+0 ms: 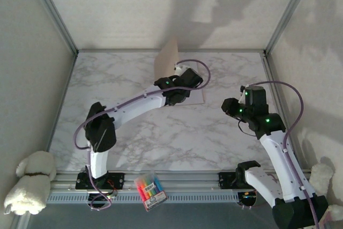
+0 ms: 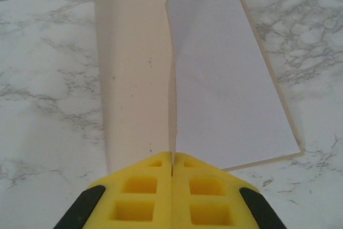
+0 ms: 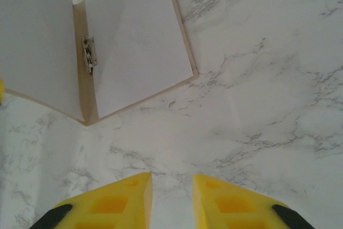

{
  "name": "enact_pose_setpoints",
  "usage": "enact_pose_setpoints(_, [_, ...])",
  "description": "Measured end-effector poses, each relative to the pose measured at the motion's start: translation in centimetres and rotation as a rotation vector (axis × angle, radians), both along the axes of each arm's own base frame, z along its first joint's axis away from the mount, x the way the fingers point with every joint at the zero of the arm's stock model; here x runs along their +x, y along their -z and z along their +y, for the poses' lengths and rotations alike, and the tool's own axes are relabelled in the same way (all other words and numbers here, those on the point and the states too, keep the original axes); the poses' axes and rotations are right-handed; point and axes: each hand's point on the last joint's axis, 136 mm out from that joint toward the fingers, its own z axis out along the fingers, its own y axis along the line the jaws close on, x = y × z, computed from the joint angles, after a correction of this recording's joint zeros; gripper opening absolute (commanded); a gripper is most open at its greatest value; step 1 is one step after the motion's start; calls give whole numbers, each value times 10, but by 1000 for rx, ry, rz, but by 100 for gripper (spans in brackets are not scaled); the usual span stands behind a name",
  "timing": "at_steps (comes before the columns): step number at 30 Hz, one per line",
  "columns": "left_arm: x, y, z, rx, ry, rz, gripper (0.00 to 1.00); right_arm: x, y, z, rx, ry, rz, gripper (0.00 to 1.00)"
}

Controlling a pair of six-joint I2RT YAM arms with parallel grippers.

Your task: Put the files into the folder

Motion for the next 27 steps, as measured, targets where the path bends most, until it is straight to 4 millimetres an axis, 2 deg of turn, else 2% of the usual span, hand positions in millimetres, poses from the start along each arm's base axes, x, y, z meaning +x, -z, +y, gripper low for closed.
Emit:
enact_pose_setpoints(1, [1, 4, -7, 4, 5, 7, 20, 0, 1, -1, -1, 2, 1, 26])
enact_pose_setpoints(4, [2, 17, -26, 5, 28, 39, 33, -2, 4, -1, -4, 3, 11, 26])
enact_pose_setpoints(6, [2, 27, -39, -9, 49, 69, 46, -2, 6, -2, -7, 5, 14, 27])
enact_pose_setpoints(10, [0, 33, -64, -77, 108, 124, 61, -1, 5, -5, -10, 16, 12, 29])
enact_pose_setpoints(13, [0, 16, -81, -161, 149, 128, 70, 1, 5, -11, -23, 35, 5, 32])
enact_pose_setpoints(15, [3, -5, -92, -230, 171, 101, 74, 2, 4, -16, -36, 56, -5, 33])
enact_pose_setpoints(18, [9, -27, -100, -301, 189, 57, 80, 4, 2, -26, -53, 92, -19, 40])
enact_pose_setpoints(21, [18, -46, -95, -335, 182, 6, 89, 9, -1, -37, -85, 134, -45, 49])
enact_pose_setpoints(23, [25, -59, -81, -349, 163, -37, 92, 13, -3, -44, -107, 160, -70, 56])
enact_pose_setpoints(25, [33, -71, -58, -360, 127, -90, 96, 18, -2, -52, -141, 189, -95, 64])
enact_pose_setpoints(27, [43, -81, -24, -362, 70, -149, 99, 24, 1, -61, -187, 221, -115, 70])
